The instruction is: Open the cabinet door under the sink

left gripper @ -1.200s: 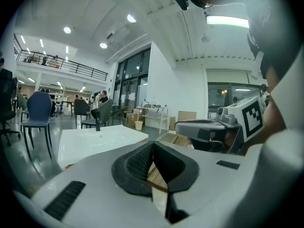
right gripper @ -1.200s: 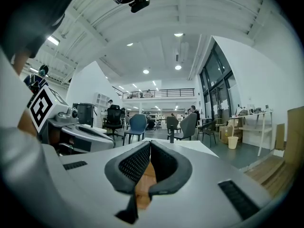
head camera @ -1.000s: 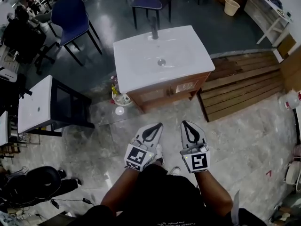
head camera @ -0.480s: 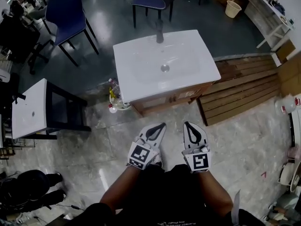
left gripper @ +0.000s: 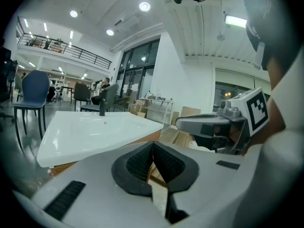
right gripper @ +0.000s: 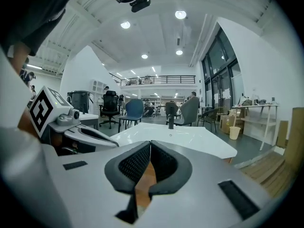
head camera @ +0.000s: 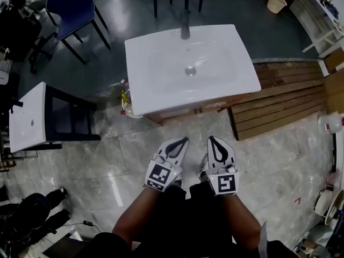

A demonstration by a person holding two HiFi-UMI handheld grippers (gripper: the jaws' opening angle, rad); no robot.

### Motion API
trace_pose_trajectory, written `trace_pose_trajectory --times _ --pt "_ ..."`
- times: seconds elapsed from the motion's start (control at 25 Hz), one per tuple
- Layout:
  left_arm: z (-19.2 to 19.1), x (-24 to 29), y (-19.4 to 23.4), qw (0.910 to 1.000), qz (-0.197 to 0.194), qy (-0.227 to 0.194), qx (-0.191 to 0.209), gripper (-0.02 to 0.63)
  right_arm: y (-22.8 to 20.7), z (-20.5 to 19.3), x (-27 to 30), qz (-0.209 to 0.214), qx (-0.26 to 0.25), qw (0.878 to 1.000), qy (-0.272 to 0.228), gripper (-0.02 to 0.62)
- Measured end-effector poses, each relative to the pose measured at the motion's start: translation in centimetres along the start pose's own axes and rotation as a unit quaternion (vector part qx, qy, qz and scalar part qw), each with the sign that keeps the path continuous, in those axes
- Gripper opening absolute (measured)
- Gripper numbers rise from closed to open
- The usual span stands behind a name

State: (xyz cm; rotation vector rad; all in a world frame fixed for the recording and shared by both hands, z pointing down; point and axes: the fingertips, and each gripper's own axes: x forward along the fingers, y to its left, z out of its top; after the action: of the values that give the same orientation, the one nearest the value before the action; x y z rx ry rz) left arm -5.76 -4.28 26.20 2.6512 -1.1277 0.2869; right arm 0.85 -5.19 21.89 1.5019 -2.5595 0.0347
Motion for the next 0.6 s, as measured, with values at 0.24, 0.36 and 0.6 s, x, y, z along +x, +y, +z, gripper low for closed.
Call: trace_pose_trajectory --times 0.24,0.36,0.6 --pt "-3.7 3.6 1.5 0.9992 0.03 0.017 -0.022 0.023 -1.2 -4.6 2.9 0.025 0.002 1.0 0.007 0.023" --pt "-5.9 5.2 2.9 0.9981 0.048 0.01 -0.038 0.023 -2.0 -8.5 4.9 0.026 0.003 0.999 0.033 0.023" --pt "-11.4 8.7 5.9 0.9932 0.092 0.011 -0.07 0.023 -3.9 -16.2 8.7 0.019 0.034 0.997 0.06 0.023"
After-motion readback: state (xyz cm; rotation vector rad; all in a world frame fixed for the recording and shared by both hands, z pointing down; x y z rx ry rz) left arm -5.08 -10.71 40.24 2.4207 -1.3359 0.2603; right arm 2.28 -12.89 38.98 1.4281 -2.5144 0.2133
